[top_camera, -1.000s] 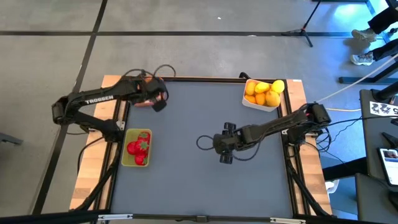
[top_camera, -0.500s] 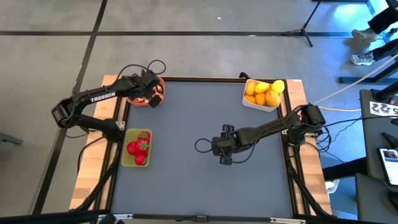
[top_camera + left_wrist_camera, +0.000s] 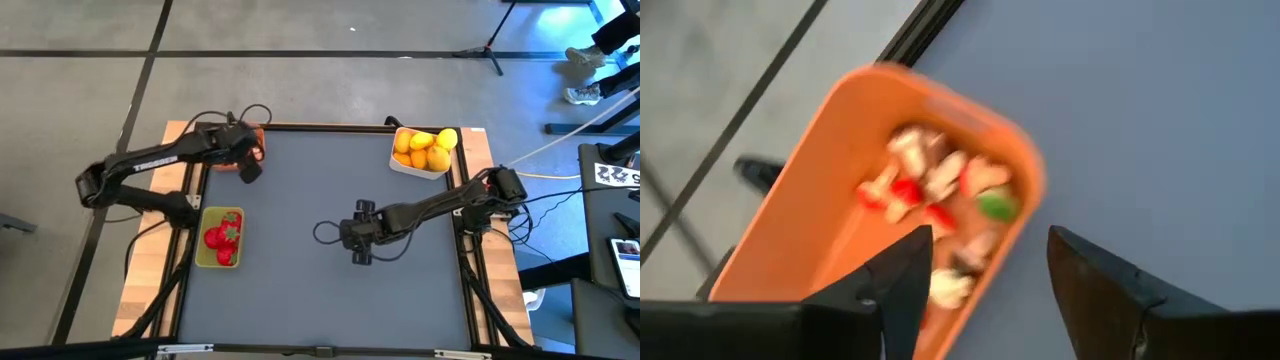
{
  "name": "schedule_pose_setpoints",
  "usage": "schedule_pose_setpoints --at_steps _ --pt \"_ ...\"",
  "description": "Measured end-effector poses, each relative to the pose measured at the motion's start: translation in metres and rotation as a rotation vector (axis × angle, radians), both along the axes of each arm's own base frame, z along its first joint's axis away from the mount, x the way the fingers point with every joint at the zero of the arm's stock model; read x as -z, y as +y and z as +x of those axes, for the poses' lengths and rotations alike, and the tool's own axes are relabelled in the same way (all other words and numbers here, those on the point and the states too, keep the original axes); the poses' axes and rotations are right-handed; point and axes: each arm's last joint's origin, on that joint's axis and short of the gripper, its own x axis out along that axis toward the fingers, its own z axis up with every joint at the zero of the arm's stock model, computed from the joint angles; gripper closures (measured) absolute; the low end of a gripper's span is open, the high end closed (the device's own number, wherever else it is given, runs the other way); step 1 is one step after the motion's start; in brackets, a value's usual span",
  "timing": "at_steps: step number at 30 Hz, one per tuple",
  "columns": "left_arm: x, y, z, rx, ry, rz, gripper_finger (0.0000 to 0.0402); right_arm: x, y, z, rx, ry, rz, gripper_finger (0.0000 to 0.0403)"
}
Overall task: Sort produce into baskets
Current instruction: Return to Home Position
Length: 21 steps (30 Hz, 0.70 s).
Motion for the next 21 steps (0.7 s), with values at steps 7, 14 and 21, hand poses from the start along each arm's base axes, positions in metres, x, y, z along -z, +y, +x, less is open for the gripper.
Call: schedule_pose_setpoints --at_steps 7,14,21 --pt "-0.030 -0.034 -0.007 0.137 -0.182 0.055 0.0246 -0.023 -0.004 -0.019 -0.030 0.034 0.015 0.0248" --pt "-0.018 -0.056 -0.016 0.298 -0.374 0.052 0.0281 -0.038 -0.008 -0.028 -0.104 -0.001 0.000 0.0314" --pt "-0.001 -0.066 -0.021 0.501 -0.503 -0.044 0.0312 -0.025 -0.031 -0.049 -0.097 -0.052 0.136 0.0364"
